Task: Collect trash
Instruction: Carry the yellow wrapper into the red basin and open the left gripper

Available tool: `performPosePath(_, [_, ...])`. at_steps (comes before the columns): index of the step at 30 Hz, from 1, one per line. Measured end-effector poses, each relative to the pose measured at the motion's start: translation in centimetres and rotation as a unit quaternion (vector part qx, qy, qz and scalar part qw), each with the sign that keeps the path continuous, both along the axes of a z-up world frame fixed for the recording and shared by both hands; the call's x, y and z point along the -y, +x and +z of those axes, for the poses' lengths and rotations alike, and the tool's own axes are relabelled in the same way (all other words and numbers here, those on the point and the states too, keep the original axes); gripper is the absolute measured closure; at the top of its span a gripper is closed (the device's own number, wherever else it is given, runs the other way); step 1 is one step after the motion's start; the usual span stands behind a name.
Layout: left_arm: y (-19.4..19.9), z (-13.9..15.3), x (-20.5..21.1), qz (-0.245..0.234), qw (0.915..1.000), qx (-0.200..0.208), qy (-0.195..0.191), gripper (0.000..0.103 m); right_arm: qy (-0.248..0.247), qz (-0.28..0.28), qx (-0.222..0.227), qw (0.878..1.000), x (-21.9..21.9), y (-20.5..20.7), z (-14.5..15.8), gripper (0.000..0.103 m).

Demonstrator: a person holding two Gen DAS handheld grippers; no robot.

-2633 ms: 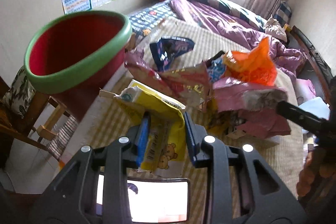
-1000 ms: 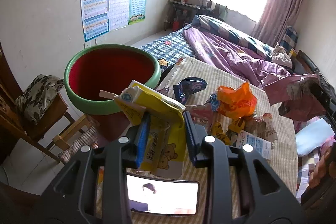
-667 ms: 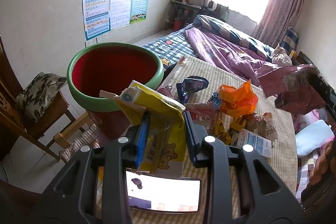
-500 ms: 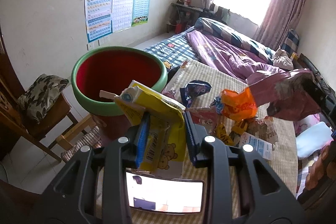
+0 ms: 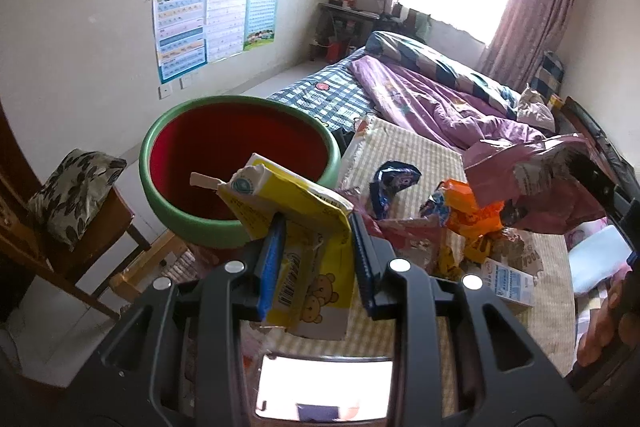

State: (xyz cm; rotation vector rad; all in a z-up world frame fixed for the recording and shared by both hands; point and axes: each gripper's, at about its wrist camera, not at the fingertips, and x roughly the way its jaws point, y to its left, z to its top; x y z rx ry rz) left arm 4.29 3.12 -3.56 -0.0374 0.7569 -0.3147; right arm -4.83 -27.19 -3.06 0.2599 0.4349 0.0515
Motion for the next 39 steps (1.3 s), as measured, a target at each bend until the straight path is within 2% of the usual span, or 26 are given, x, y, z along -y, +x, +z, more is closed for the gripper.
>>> performPosePath(14, [6.1, -0.5, -4.1, -0.05, 0.9987, -0.001, -0.004, 0.072, -0.017, -0.045, -0.029, 0.998, -6.3, 3.9, -0.4, 0.056])
performPosePath(25, [9.1, -1.3, -6.0, -0.078, 0.9968, -0.011, -0.015, 0.072, -0.027, -0.071, -0.046, 0.996, -8.9, 5.4, -0.8, 0.056])
performPosePath(39, [12.0, -2.9, -5.7, -0.109, 0.9939, -0.017, 0.007, 0.072, -0.042, -0.079, -0.055, 0.994, -11.4, 7.0, -1.2, 0.056])
